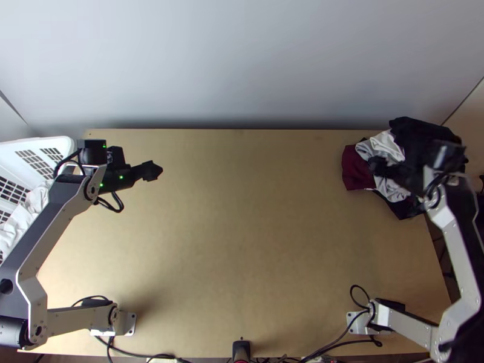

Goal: Fold the t-shirt

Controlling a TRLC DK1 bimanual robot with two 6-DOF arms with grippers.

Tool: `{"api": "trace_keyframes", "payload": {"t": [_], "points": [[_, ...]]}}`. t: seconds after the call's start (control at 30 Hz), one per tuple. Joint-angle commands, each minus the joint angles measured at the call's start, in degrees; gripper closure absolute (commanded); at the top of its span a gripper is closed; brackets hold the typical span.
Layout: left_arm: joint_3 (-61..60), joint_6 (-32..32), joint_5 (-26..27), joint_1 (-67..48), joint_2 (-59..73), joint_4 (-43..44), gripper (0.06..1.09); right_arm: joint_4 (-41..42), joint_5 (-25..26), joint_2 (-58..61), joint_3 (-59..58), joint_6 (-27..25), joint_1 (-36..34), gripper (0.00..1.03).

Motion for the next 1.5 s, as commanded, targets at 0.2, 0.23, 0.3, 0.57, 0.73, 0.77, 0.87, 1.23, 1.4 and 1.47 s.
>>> {"api": "trace_keyframes", "payload": {"t": [0.2, 0.23, 0.3, 0.57, 0.73, 0.77, 0.87, 1.23, 1.4, 1.47], "points": [[-6.85, 1.87, -0.13, 2.53, -6.01, 3.7, 0.1, 3.96, 6.16, -13.65, -11.49, 6.88, 25.34, 0.05], [-7.55, 1.87, -0.22, 2.53, -6.72, 4.13, 0.1, 5.19, 6.16, -14.35, -12.98, 6.97, 26.57, 0.05], [-8.96, 1.78, -0.66, 2.53, -8.03, 4.75, 0.1, 7.04, 6.42, -15.67, -15.53, 6.88, 28.24, 0.05], [-20.82, 2.57, -2.51, 3.32, -18.67, 15.65, 0.1, 17.93, 7.48, -24.37, -24.94, 2.75, 27.8, 0.05], [-27.94, 4.33, -4.7, 3.93, -22.27, 20.66, 0.1, 26.81, 8.36, -29.21, -33.99, -0.76, 27.37, 0.05], [-29.79, 5.12, -5.41, 4.29, -23.24, 22.5, 0.1, 28.66, 8.53, -29.56, -35.92, -0.67, 27.28, 0.05], [-34.8, 5.91, -5.58, 6.84, -25.61, 28.57, 0.1, 33.58, 9.06, -31.4, -42.08, -0.59, 27.28, 0.05], [-46.31, 8.9, -5.5, 7.98, -26.32, 47.46, 0.1, 49.58, 9.41, -30.26, -48.67, -1.03, 22.44, 0.05], [-49.74, 8.9, -5.58, 6.22, -30.18, 51.86, 0.1, 53.53, 9.41, -34.04, -52.89, -4.28, 22.79, 0.05], [-51.41, 9.34, -5.58, 5.17, -33.17, 52.47, 0.1, 54.15, 9.41, -37.12, -55.26, -5.86, 25.26, 0.05]]}}
